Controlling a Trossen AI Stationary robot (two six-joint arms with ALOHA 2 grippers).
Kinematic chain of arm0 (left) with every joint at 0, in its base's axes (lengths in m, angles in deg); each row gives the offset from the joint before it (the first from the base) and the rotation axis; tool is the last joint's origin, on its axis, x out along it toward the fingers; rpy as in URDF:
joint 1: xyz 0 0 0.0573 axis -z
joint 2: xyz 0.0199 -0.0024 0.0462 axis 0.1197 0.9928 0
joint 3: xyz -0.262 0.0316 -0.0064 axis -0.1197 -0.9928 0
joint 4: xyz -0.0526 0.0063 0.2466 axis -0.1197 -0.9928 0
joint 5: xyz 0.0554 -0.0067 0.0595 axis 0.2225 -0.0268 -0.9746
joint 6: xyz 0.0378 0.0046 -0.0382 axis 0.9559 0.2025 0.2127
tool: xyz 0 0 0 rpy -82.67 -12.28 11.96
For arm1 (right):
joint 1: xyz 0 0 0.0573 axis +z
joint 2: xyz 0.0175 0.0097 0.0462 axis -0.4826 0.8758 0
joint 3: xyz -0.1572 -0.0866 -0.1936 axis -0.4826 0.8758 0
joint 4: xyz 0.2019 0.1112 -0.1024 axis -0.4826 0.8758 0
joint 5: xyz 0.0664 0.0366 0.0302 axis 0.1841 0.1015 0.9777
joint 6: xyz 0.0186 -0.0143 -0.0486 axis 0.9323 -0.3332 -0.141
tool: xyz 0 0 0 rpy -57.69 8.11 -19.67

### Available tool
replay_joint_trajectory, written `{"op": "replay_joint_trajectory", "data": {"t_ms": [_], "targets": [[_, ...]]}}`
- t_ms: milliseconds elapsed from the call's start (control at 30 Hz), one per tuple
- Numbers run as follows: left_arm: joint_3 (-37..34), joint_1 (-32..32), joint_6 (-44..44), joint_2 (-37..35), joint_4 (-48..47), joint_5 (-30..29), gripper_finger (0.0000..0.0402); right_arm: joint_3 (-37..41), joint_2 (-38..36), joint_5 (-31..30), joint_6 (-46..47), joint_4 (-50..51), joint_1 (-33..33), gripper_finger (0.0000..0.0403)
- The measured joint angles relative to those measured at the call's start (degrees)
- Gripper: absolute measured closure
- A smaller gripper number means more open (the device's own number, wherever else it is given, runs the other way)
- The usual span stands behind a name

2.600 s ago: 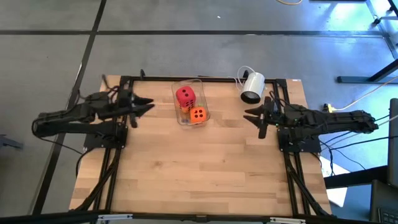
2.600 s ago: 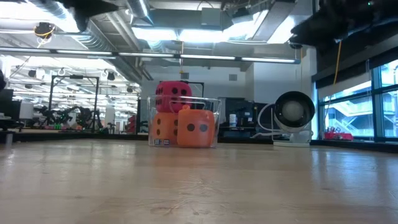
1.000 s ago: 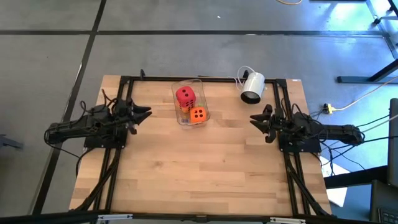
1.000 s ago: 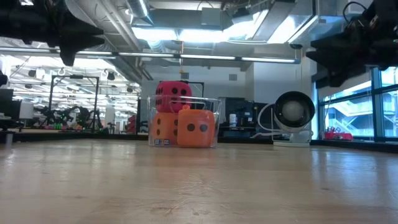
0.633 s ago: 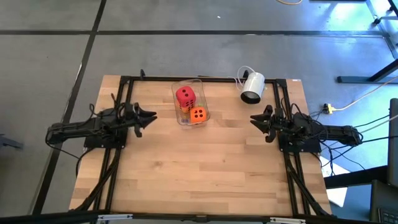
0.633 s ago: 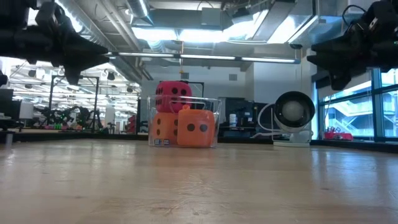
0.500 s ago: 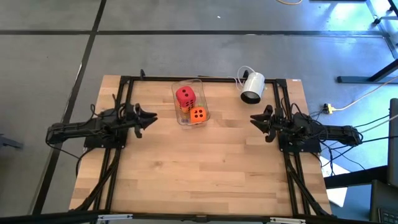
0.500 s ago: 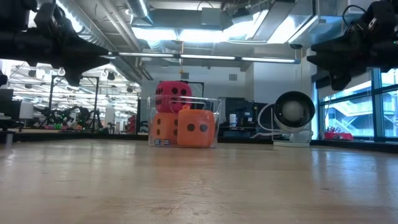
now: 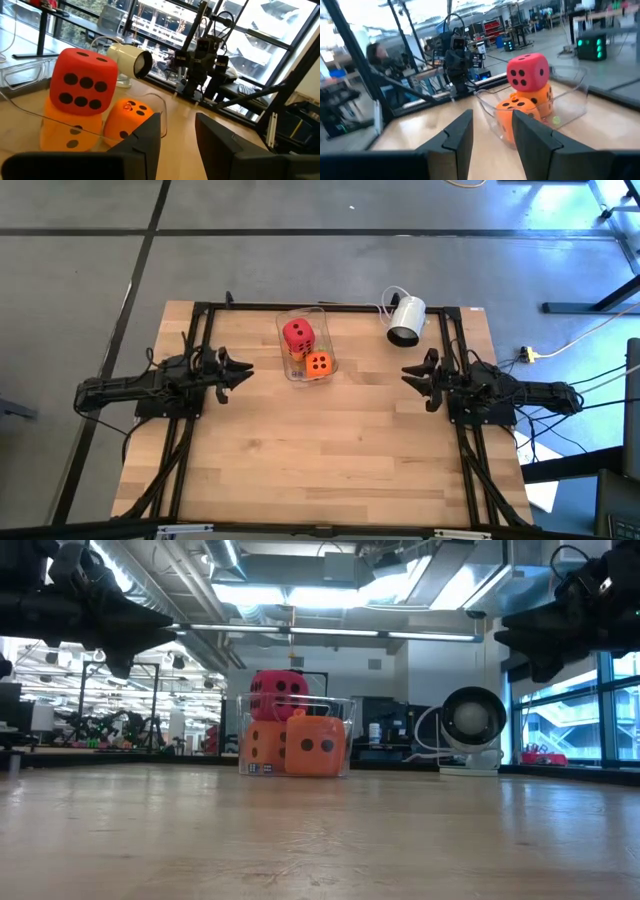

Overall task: Pick & Place Dice
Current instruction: Return to Home Position

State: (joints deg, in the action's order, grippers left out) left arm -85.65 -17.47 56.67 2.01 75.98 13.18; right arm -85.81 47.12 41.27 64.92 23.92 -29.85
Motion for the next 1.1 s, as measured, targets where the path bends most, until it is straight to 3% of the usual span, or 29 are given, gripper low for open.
{"op": "replay_joint_trajectory", "data": {"t_ms": [233, 1100], "targets": [[-0.1, 0.0, 0.0, 0.2, 1.3, 0.3, 0.0288, 0.0, 0.0, 0.1, -8.2, 0.0, 0.0, 0.0266], [-0.1, 0.0, 0.0, 0.2, 2.2, 0.3, 0.0287, 0.0, 0.0, 0.0, -7.8, 0.0, 0.0, 0.0266]]}}
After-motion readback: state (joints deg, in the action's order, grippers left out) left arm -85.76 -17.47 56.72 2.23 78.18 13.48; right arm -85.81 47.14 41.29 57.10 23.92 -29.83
